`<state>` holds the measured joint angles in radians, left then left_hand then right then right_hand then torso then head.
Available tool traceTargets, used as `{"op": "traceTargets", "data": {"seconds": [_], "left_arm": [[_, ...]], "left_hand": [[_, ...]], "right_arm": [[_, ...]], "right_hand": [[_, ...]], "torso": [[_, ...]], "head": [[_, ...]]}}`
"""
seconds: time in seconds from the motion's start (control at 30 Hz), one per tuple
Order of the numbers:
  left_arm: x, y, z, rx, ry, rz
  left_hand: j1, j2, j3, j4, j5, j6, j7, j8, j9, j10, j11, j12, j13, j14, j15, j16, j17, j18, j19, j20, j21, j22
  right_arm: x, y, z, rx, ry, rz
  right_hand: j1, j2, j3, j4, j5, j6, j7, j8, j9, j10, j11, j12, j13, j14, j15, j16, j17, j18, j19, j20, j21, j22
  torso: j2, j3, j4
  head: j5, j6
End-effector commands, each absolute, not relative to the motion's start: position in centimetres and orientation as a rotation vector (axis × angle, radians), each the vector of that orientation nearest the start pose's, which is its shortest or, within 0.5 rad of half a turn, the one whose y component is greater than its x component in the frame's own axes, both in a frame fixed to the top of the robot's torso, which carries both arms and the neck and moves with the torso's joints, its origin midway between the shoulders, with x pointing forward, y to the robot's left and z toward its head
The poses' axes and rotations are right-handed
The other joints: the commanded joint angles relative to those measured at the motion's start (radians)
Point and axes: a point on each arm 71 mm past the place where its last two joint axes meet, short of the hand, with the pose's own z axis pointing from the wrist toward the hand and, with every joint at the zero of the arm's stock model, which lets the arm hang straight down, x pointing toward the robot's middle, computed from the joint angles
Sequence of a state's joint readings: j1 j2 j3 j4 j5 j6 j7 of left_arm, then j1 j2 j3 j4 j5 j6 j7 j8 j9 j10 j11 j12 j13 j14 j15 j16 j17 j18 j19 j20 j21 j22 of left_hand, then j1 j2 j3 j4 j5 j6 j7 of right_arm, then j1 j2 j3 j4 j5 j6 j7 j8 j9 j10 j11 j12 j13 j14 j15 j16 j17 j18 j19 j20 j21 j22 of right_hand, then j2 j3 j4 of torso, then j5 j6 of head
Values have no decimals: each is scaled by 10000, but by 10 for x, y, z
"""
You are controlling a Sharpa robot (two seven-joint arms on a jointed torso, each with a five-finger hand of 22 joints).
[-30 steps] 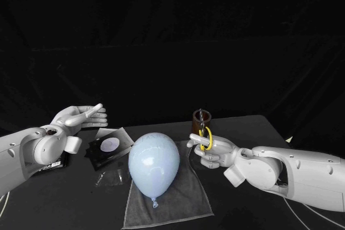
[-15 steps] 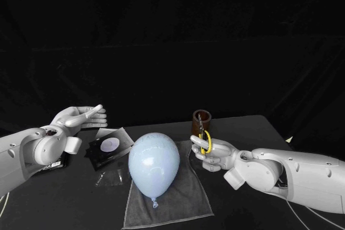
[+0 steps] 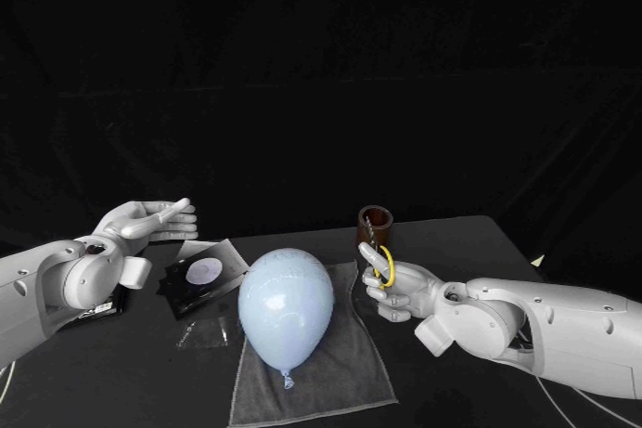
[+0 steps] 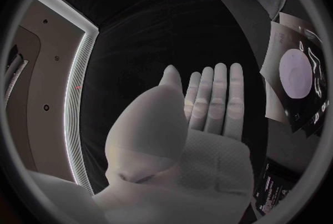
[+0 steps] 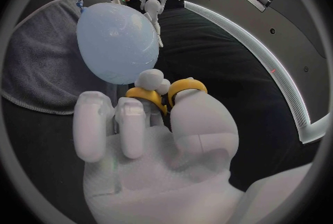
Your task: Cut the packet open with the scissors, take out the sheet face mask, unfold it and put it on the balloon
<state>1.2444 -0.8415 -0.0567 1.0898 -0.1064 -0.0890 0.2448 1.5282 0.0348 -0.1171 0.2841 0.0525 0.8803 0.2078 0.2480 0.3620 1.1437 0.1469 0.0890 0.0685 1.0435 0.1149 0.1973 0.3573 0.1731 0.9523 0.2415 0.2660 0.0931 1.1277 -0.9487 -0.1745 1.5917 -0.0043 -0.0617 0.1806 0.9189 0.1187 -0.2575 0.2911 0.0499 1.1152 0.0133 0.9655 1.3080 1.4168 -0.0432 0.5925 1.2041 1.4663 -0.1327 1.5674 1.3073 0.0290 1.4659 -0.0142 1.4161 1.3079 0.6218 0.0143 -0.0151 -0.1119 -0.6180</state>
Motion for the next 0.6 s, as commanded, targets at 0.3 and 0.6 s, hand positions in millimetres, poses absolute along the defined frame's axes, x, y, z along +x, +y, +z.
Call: {"op": "traceTargets", "data": {"seconds": [0.3, 0.6], "left_arm": [[550, 345, -189, -11282, 14684, -11995], [550, 345, -189, -11301, 14671, -11946]], "left_hand": [[121, -12, -56, 24, -35, -3, 101, -74, -15, 18, 94, -50, -13, -33, 22, -53, 15, 102, 73, 9, -2, -13], [147, 8, -58, 31, -35, -11, 120, -92, -25, 9, 108, -66, -13, -45, 33, -64, 15, 99, 64, 13, -8, -19]], "right_arm": [[431, -231, -266, 12527, 18595, 14385], [435, -237, -265, 12403, 17966, 14146]], "right_hand": [[578, 1068, -1477, 4, -11, 3533, -714, 4985, 2128, 1335, -678, 9210, 3387, 865, -167, -288, 2106, 424, -652, -163, -1308, 967], [1521, 1235, -2073, -24, 32, 2550, -449, 3260, 1232, -1059, -337, -1123, -2730, 134, 72, -2791, -744, 784, -1363, 50, -3534, -402]], "torso": [[4, -3, 3], [6, 2, -1]], "head": [[16, 47], [30, 46]]}}
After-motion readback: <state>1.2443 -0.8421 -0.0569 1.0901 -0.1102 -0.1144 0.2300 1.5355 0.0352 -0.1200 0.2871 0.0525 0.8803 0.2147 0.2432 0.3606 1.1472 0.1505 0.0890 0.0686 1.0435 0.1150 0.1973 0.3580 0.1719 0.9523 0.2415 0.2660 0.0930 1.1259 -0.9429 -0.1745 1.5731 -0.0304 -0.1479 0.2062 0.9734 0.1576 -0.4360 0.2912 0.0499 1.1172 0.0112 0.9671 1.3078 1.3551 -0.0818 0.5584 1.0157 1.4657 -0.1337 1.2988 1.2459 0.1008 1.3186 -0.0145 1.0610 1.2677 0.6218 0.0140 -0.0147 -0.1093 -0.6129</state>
